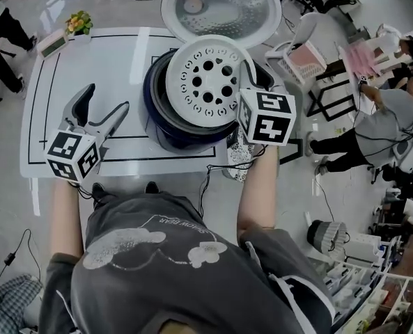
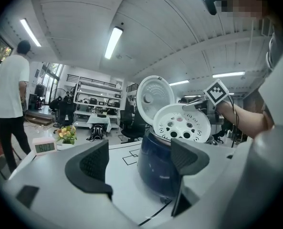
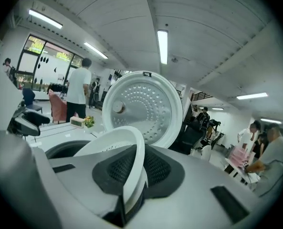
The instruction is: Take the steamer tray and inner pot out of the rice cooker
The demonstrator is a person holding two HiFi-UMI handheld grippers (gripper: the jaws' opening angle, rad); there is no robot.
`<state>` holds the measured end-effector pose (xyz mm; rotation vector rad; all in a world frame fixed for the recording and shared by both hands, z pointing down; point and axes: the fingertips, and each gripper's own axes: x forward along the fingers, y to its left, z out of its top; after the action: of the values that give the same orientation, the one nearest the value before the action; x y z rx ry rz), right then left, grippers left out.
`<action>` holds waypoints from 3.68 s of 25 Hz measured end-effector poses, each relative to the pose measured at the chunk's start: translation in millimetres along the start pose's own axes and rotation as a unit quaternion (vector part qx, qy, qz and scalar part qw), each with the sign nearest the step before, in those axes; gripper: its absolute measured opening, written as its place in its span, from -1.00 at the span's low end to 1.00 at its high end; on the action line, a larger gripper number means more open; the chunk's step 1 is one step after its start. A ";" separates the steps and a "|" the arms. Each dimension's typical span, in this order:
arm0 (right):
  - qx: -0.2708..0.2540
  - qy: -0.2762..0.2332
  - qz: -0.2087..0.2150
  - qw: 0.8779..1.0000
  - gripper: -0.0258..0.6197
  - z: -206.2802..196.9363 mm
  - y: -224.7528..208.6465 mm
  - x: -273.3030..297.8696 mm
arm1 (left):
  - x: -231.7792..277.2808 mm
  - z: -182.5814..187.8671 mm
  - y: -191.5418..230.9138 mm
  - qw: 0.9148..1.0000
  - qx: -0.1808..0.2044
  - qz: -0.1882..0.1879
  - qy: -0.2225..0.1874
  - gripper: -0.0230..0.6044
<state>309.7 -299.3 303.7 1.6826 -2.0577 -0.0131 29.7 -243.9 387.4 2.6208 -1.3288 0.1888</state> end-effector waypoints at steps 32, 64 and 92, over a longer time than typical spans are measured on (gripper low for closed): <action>0.156 -0.041 0.169 0.972 -0.74 98.7 367.3 119.9 | -189.3 -28.8 294.9 0.995 -0.040 0.092 0.000 0.37; 0.245 0.123 0.096 0.957 -0.73 -53.2 447.0 287.3 | -150.9 -113.9 338.4 0.990 -0.094 0.061 0.083 0.37; 0.214 -0.072 0.244 0.943 -0.12 88.3 376.5 128.6 | -131.4 -7.7 244.1 0.996 -0.051 0.070 -0.010 0.37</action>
<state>-86.3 -351.6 384.6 1.3685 -2.6864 0.5216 -245.1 -280.2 397.0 2.4533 -1.4900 0.1132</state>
